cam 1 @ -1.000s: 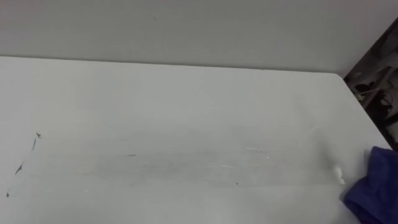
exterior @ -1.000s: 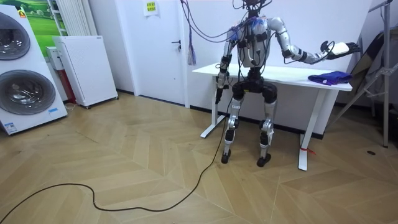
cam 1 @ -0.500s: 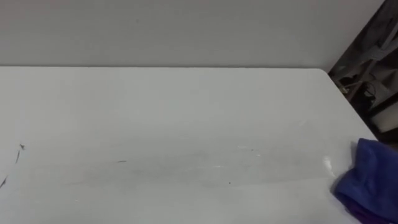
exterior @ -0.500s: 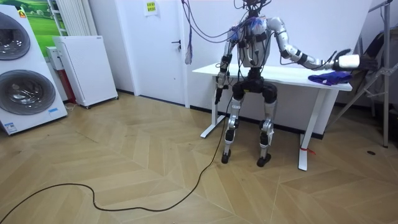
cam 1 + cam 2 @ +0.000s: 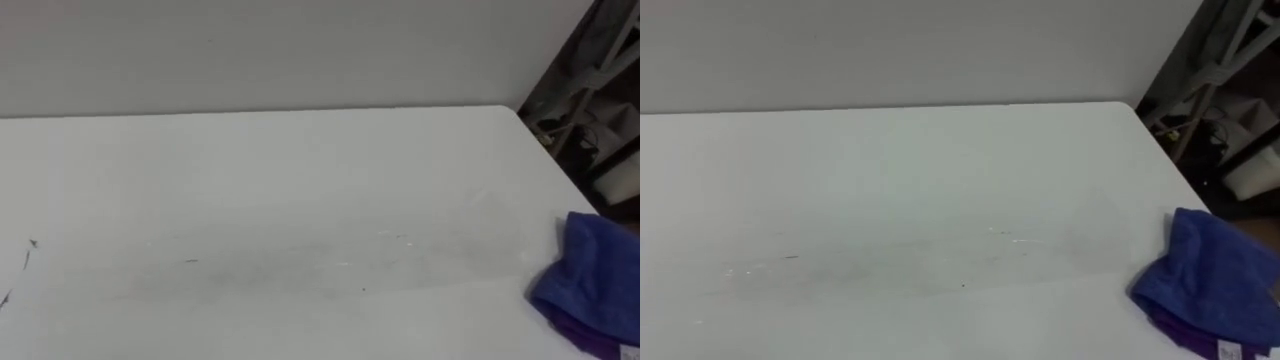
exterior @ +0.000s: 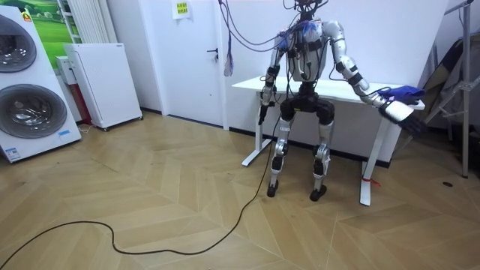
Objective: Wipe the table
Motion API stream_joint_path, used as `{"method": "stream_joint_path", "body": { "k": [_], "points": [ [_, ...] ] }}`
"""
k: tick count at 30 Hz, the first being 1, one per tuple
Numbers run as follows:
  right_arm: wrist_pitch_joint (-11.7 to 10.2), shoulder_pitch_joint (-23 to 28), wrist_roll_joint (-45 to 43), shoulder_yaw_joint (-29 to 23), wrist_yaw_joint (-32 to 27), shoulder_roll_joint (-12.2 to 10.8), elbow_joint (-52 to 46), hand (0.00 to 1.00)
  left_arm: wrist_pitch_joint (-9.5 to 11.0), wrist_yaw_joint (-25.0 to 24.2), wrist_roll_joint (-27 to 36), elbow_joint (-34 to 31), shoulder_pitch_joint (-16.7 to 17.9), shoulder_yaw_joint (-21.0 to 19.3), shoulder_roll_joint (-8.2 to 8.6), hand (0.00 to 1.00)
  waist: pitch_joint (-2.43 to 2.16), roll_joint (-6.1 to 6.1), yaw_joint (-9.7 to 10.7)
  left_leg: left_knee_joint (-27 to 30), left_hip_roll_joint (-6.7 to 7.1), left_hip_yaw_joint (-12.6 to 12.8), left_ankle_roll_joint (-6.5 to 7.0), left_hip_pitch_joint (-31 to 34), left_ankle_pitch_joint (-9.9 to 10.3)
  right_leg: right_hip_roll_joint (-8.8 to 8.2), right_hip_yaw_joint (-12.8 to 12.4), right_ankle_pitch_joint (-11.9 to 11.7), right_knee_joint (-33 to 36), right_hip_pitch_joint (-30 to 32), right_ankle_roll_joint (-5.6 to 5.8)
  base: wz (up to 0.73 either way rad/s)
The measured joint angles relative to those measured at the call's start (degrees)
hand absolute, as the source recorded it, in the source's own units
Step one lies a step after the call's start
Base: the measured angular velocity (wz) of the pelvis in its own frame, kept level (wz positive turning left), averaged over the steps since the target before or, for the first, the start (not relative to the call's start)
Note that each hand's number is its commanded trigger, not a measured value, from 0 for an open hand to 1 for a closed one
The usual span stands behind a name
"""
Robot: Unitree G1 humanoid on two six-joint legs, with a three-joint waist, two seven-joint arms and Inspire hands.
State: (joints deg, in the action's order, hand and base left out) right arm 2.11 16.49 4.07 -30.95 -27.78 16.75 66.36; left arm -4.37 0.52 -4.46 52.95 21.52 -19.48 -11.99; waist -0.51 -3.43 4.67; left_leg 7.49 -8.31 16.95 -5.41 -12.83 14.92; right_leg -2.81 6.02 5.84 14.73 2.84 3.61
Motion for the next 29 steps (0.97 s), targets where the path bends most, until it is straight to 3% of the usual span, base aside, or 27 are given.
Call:
{"method": "stream_joint_path", "body": {
  "k": [6, 10, 14, 16, 19, 22, 29],
  "points": [
    [3.5, -0.1, -3.0, 7.5, 8.5, -1.9, 4.0, 0.0, -0.7, 0.9, -0.2, 0.7, -0.3, 0.6, 0.57, 0.0, -0.04, 1.3, -0.4, 0.3, -0.01, -0.1, 0.05, -0.1, 0.2, -0.04, 0.1, 0.0, 0.0, -0.2, 0.02, 0.0],
    [5.0, -1.3, -11.3, 14.7, 12.2, -3.4, 4.7, 0.0, -0.7, 3.3, -0.2, 3.5, -1.2, 3.0, 0.84, 0.0, 0.02, 1.71, -1.3, 0.2, 0.02, -0.1, 0.08, -0.9, 0.2, -0.02, 0.2, -0.1, -0.1, -0.9, 0.02, 0.0],
    [5.2, -2.5, -15.6, 19.7, 12.6, -5.1, 3.4, 0.0, -0.7, 4.3, 0.4, 4.6, -2.3, 7.1, 1.65, 0.0, 0.11, 2.23, -2.4, 0.1, 0.07, -1.5, 0.24, -0.9, 0.5, -0.01, 0.5, -0.1, -0.2, -1.4, 0.05, 0.04],
    [5.2, -2.6, -21.8, 23.4, 12.7, -5.8, 0.2, 0.0, -0.6, 5.1, 0.2, 5.6, -3.3, 8.6, 2.73, 0.0, 0.19, 3.13, -3.7, 0.2, 0.14, -3.1, 0.45, -0.9, 0.9, 0.18, 0.6, -0.2, -0.4, -1.6, -0.02, 0.0],
    [5.3, -4.6, -26.6, 29.9, 13.1, -6.0, -0.8, 0.0, -0.6, 6.6, 0.2, 7.1, -4.3, 12.4, 2.82, 0.0, 0.29, 4.11, -5.3, 0.3, 0.11, -4.9, 0.56, -0.9, 1.0, 0.48, 0.6, -0.3, -1.0, -2.3, -0.03, 0.08],
    [4.7, -5.6, -30.5, 32.9, 13.1, -6.3, -2.1, 0.0, -0.6, 6.8, -0.1, 7.2, -4.4, 15.2, 2.99, 0.0, 0.51, 4.84, -6.4, 0.3, 0.08, -6.0, 0.57, -0.9, 0.9, 0.49, 1.2, -0.2, -1.3, -2.9, 0.06, 0.15],
    [5.5, -3.3, -30.6, 35.5, 14.8, -8.0, -1.3, 0.0, -2.0, 6.8, -0.3, 7.4, -3.3, 16.5, 4.01, 0.0, 0.92, 4.43, -6.6, 0.3, 0.05, -6.9, 0.58, -0.9, 0.9, 0.34, 1.6, 0.0, -2.2, -3.9, 0.18, 0.08]
  ]
}}
